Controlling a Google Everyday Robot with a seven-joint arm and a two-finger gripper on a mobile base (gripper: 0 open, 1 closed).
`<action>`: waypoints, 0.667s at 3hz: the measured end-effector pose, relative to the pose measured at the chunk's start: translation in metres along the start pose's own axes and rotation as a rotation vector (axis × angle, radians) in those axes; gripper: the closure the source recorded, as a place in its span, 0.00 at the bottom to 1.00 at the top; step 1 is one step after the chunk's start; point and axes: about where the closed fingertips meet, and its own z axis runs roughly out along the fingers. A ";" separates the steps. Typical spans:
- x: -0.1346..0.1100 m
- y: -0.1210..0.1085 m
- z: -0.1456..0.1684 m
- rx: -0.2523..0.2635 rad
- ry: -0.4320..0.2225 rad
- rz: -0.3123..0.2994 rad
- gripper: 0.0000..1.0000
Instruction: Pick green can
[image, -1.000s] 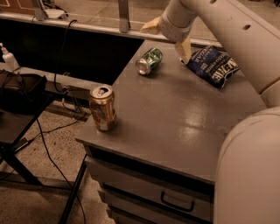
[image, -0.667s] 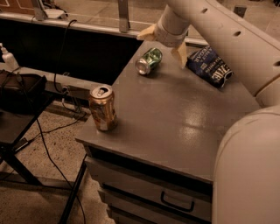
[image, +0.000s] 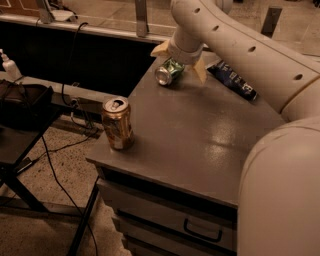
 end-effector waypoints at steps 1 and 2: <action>-0.007 -0.005 0.006 -0.016 0.004 0.001 0.08; -0.015 -0.010 0.005 -0.022 0.004 0.000 0.31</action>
Offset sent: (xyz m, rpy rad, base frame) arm -0.0109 0.0269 0.0014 -0.0195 0.0006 -0.0111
